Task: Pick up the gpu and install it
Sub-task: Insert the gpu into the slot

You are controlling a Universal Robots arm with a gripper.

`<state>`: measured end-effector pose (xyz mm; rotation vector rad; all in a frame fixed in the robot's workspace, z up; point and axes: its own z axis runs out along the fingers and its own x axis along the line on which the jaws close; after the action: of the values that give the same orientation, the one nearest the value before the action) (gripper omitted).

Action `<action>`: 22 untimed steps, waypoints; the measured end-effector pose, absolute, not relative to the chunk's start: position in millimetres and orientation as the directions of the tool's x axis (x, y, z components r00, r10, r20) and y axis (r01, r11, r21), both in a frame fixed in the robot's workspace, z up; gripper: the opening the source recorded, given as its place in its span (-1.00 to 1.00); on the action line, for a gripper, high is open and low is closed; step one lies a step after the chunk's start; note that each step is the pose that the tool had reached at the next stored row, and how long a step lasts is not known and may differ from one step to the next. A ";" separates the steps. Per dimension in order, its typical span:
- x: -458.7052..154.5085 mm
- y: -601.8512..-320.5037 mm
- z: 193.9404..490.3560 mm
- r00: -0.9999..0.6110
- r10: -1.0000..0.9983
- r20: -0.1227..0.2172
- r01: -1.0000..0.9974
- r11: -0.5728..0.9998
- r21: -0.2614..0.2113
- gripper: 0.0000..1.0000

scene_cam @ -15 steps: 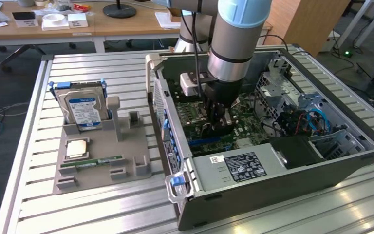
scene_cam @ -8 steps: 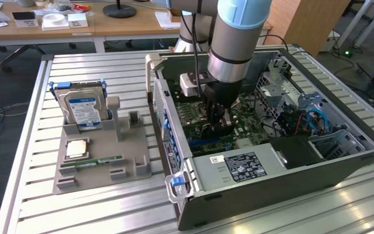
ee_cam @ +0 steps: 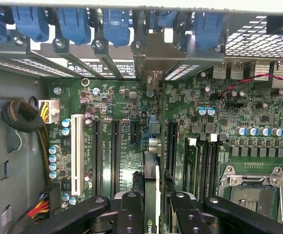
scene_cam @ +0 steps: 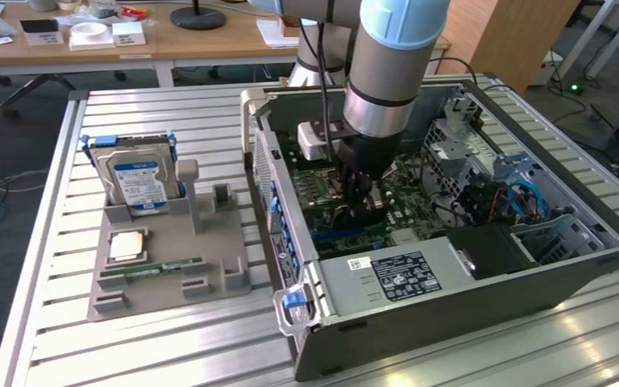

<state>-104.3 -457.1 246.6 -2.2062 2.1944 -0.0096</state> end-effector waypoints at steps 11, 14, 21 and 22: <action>-106.2 -457.0 246.1 0.006 -1.000 -0.017 -1.000 -0.005 -0.026 -0.48; -106.3 -457.1 246.1 0.006 -1.000 -0.017 -1.000 -0.005 -0.026 -0.48; -106.3 -457.0 245.0 0.006 -1.000 -0.017 -1.000 -0.005 -0.027 -0.48; -106.3 -457.0 245.0 0.006 -1.000 -0.017 -1.000 -0.005 -0.027 -0.48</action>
<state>-106.3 -457.0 245.0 -2.2055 2.1938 -0.0107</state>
